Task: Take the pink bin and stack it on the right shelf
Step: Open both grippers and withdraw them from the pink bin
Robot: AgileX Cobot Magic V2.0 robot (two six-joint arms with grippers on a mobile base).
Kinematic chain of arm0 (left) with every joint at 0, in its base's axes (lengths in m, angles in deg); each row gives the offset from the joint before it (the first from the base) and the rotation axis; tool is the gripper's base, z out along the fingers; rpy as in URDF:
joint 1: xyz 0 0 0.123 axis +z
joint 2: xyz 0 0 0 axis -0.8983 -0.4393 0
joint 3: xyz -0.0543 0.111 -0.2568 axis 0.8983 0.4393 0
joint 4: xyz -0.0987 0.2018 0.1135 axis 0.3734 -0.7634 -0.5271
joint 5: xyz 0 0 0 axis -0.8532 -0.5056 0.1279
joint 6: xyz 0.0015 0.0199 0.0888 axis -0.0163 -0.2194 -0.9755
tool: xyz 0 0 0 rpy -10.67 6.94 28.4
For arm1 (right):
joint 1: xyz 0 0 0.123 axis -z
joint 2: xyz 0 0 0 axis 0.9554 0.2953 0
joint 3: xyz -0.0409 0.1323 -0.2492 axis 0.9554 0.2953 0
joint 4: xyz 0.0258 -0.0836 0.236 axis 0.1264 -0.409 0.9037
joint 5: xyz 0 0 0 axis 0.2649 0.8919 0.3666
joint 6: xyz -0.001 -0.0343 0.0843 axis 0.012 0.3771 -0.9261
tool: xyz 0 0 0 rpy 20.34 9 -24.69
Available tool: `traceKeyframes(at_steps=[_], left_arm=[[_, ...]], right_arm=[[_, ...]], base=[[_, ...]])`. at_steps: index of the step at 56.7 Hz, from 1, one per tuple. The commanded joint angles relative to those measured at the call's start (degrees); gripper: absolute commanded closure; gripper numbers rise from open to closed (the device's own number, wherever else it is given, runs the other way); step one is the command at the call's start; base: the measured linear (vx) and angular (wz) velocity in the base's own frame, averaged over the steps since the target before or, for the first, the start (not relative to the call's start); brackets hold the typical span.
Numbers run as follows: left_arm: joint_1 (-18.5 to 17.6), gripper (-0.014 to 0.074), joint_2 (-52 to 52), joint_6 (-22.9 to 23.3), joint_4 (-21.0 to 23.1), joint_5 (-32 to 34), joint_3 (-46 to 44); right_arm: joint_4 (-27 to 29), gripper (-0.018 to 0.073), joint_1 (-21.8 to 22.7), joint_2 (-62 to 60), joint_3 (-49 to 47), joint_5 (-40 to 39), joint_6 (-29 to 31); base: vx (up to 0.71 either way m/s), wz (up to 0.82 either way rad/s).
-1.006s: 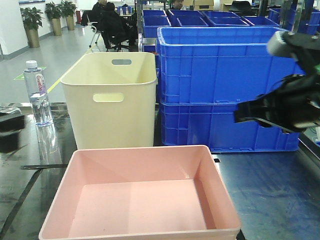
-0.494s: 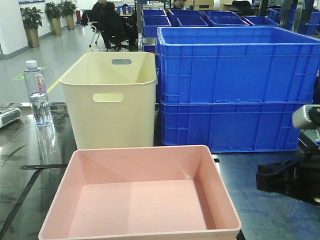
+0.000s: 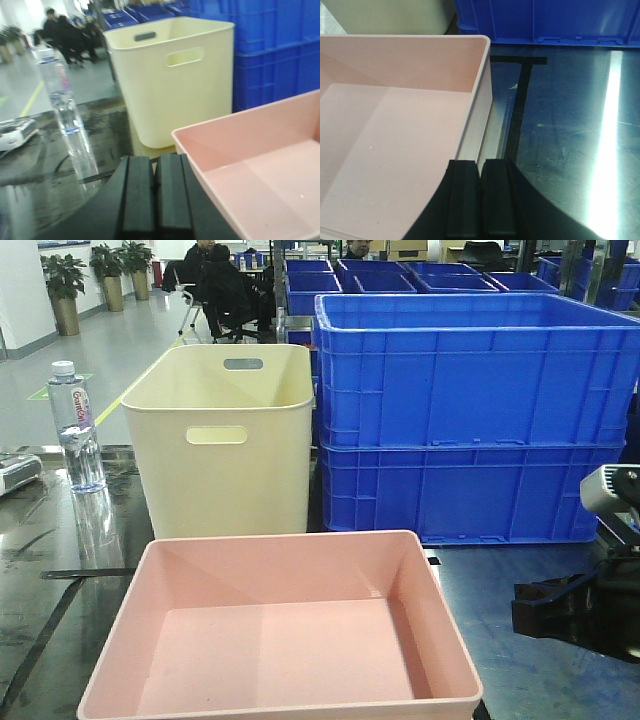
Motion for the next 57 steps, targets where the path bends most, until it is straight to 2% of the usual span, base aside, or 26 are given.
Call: traceKeyframes(at_steps=[1, 6, 13, 16, 20, 30, 57], left_arm=[[2.4, 0.0604, 7.4, 5.2, -0.6, 11.0, 6.4], [6.5, 0.0604, 16.2, 8.0, -1.6, 15.3, 17.2], [11.5, 0.0604, 29.2, 10.6, -1.8, 15.8, 29.2], [12.0, 0.0604, 28.8, 11.4, -1.7, 17.2, 32.5], [12.0, 0.0604, 28.0, 11.8, -1.6, 12.2, 32.0], [12.0, 0.0604, 27.8, 11.8, -1.6, 7.0, 31.9], [12.0, 0.0604, 27.8, 11.8, -1.6, 6.3, 31.9]], right_arm=[[0.5, 0.0571, 0.5, -1.1, -1.7, -3.0, 0.5], [0.5, 0.0571, 0.5, -1.1, -1.7, -2.9, 0.5], [0.5, 0.0571, 0.5, -1.1, -1.7, -2.9, 0.5], [0.5, 0.0571, 0.5, -1.1, -1.7, -2.8, 0.5], [0.5, 0.0571, 0.5, -1.3, -1.7, -2.4, 0.5], [0.5, 0.0571, 0.5, -1.1, -1.7, -1.9, 0.5], [0.4, 0.0571, 0.5, -1.1, -1.7, -2.1, 0.5]], base=[[0.00, 0.00], [0.00, 0.00], [0.00, 0.00], [0.00, 0.00], [0.00, 0.01], [0.00, 0.00], [0.00, 0.00]])
